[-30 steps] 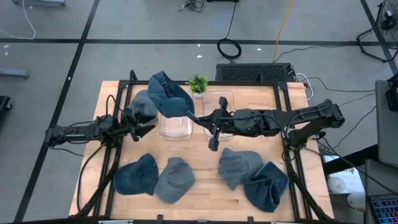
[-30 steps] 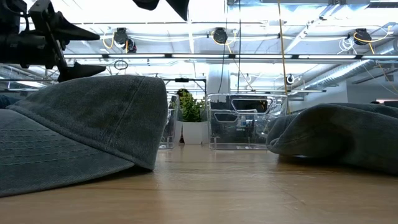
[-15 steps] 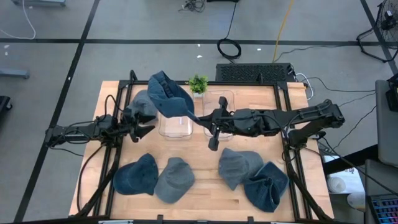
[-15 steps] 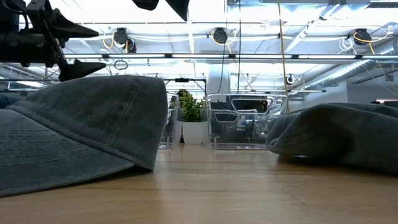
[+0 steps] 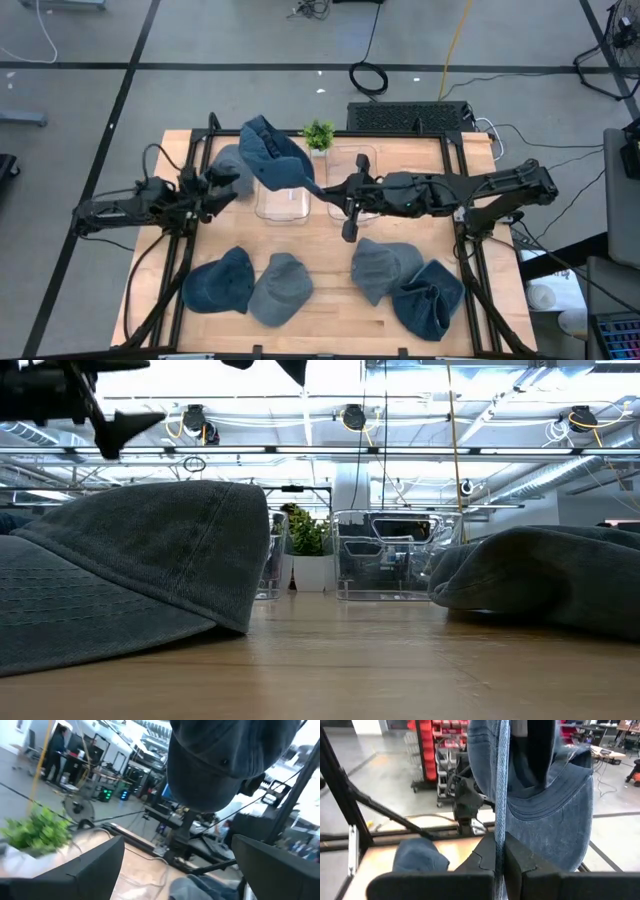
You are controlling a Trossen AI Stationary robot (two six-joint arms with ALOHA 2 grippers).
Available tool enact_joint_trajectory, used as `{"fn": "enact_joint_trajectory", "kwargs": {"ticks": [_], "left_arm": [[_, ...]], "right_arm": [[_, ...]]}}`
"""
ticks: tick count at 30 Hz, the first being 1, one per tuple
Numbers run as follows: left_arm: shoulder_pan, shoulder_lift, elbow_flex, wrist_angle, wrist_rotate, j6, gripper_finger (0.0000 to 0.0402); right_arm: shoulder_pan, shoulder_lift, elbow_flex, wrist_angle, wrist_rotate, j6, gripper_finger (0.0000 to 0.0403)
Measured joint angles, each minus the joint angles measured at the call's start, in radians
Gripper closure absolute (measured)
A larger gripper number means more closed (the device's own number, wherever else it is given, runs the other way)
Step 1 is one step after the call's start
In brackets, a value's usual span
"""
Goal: Pick & Place hat
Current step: Put the top blue cap into the left transparent bin
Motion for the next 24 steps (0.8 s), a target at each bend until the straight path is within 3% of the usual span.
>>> {"fn": "enact_joint_trajectory", "kwargs": {"ticks": [9,24], "left_arm": [[0.000,0.185,0.278,-0.132,0.000,0.163,0.0023],[0.000,0.582,0.682,-0.139,0.029,0.420,0.0023]], "right_arm": [[-0.014,-0.047,0.001,-0.044,-0.091,0.032,0.0403],[-0.051,-0.181,0.000,-0.186,-0.148,0.040,0.0403]]}}
